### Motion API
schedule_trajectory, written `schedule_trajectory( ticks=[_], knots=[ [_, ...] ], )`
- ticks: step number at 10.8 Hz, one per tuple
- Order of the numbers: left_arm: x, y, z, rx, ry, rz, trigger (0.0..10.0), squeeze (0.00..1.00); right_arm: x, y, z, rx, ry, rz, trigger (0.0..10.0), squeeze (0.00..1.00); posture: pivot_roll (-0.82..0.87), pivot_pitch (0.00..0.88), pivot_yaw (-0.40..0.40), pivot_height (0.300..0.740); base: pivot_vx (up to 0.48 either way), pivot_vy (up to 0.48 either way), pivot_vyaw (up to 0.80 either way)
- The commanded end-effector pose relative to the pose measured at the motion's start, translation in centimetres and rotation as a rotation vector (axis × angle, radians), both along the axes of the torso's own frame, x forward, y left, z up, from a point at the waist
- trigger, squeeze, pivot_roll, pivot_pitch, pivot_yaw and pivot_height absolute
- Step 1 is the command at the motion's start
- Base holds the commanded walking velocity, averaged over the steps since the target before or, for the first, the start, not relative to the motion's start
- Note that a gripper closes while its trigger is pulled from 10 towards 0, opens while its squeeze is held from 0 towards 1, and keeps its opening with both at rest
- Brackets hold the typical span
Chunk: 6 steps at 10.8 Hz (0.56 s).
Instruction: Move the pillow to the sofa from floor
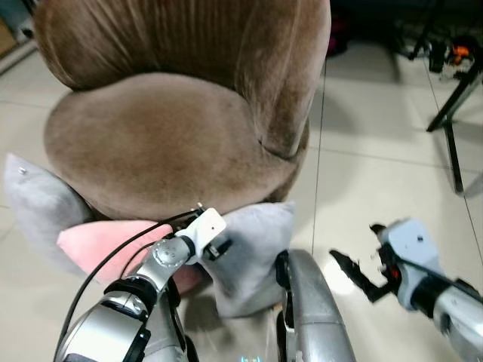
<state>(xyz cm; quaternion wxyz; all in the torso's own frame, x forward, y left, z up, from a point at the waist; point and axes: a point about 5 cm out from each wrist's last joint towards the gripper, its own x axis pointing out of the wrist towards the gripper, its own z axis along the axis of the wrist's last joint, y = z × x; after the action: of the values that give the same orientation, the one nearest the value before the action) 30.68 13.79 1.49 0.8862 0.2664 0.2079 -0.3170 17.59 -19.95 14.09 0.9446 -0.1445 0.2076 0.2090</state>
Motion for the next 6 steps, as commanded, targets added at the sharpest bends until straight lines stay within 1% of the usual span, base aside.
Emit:
schedule_trajectory(
  ticks=[1,2,3,4,5,6],
  knots=[
    [-0.9,0.6,-1.1,-0.002,0.069,0.012,10.0,0.00,-0.7,0.1,0.2,-0.005,0.016,0.017,10.0,0.00,-0.39,0.199,0.027,0.525,0.000,0.000,0.00],
    [-1.6,0.6,-1.6,-0.039,0.128,-0.001,10.0,0.00,-1.1,0.2,0.3,-0.009,0.023,0.020,10.0,0.00,-0.39,0.198,0.023,0.525,0.000,0.000,0.00],
    [-2.2,0.4,-2.1,-0.056,0.179,-0.019,10.0,0.00,-1.2,0.3,0.3,-0.010,0.029,0.029,10.0,0.00,-0.40,0.199,0.021,0.525,0.000,0.000,0.00],
    [-2.6,0.4,-2.6,-0.055,0.213,-0.025,10.0,0.00,-1.3,0.5,0.4,-0.009,0.033,0.029,10.0,0.00,-0.40,0.204,0.018,0.525,0.000,0.000,0.00],
    [-2.7,0.5,-2.8,-0.050,0.221,-0.013,10.0,0.00,-1.4,0.6,0.4,-0.006,0.036,0.028,10.0,0.00,-0.40,0.202,0.016,0.525,0.000,0.000,0.00],
    [-2.7,0.8,-2.8,-0.042,0.225,0.012,4.0,0.00,-1.6,0.7,0.4,0.001,0.041,0.030,10.0,0.00,-0.40,0.197,0.016,0.525,0.000,0.000,0.00]
  ],
)
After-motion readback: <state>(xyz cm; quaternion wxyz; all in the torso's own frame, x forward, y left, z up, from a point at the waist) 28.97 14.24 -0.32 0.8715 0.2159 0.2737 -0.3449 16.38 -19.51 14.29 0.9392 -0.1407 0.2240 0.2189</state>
